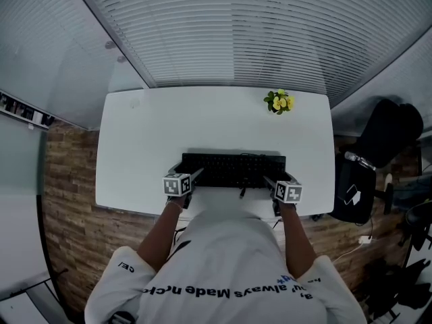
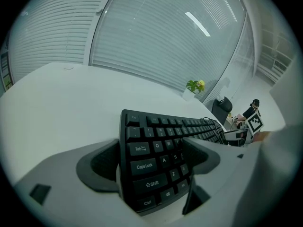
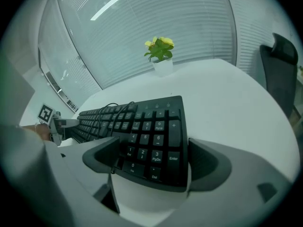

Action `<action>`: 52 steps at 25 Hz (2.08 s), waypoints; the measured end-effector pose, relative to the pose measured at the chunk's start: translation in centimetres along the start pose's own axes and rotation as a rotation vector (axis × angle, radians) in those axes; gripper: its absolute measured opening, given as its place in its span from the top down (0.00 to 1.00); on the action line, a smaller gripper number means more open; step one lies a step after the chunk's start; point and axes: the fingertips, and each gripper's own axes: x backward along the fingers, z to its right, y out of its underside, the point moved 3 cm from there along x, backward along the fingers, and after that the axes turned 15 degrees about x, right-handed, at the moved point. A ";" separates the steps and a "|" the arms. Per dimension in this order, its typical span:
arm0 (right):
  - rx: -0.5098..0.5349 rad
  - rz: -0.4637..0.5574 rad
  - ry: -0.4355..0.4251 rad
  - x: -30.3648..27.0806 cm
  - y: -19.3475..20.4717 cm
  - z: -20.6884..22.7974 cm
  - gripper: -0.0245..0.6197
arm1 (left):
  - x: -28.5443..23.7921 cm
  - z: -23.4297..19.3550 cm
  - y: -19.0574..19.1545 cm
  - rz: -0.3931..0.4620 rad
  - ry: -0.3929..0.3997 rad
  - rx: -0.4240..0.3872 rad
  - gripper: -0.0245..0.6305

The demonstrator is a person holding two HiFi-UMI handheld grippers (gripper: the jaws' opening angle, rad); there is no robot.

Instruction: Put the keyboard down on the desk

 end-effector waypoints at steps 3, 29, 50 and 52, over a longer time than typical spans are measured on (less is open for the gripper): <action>0.014 0.000 0.019 0.0 0.0 0.0 0.24 | 0.1 0.1 0.1 0.011 -0.050 -0.043 0.33; 0.271 0.242 0.069 6.0 -7.0 -1.4 0.65 | 5.6 5.7 -5.4 0.237 0.036 -0.183 0.57; 0.425 0.576 -0.041 19.1 -20.1 -10.6 0.86 | 15.9 22.0 -11.8 0.503 0.370 -0.358 0.88; 0.441 0.599 -0.052 20.1 -20.8 -11.2 0.87 | 17.0 23.0 -12.4 0.525 0.391 -0.365 0.89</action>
